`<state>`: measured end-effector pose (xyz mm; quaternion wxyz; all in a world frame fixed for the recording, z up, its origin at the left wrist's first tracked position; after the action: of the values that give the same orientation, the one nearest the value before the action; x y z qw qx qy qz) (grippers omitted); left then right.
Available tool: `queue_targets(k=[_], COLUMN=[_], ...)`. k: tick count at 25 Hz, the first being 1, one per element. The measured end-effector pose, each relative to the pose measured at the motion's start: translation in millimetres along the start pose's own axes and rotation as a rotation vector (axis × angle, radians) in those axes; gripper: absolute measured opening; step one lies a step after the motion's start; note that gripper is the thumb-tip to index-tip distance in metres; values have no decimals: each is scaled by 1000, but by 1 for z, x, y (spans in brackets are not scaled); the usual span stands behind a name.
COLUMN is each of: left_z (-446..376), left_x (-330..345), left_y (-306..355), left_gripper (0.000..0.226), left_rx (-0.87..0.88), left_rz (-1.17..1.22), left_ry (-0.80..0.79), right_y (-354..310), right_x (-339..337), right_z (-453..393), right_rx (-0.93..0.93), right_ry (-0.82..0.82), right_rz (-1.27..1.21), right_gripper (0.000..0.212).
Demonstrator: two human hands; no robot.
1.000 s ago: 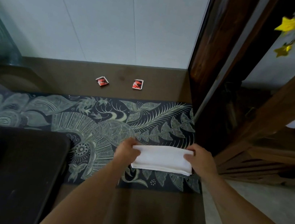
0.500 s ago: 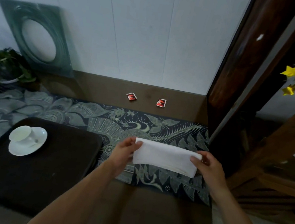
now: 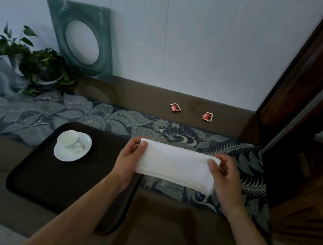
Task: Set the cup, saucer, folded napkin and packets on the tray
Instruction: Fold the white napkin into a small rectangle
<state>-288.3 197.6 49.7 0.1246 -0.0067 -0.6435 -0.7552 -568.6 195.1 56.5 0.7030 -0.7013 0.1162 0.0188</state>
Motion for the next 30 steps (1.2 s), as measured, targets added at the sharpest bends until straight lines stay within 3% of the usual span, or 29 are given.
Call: queue_targets(k=[11,18,24,30], left_z=[-37,-37,-27,-31], left_x=[-196,-260,-281,-300], left_y=[-9,-49,-90,-110], left_gripper=[9,8,15,39], left_rx=[-88,-218,-328,-362], left_rz=[-244,-404,-485,-601], left_ry=[20,-22,-65,-89], right_y=[14,48,79,96], right_x=[190,246,264,280], right_z=[48,90,111,114], right_rx=[232,445,466,403], right_ry=[25,33,-27,-10], right_rz=[-116,-107,183,527], right_gripper=[22,44,49,56])
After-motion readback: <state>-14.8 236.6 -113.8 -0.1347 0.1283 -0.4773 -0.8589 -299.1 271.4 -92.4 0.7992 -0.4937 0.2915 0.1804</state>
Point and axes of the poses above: each hand's wrist, its own z-axis away from the middle knuckle, its own x-axis out of the palm, y = z × x, the point moved 4 cm from there along -z, towards the middle knuckle, and after that the axes turned 2 degrees about x, right-handed, at the moved point
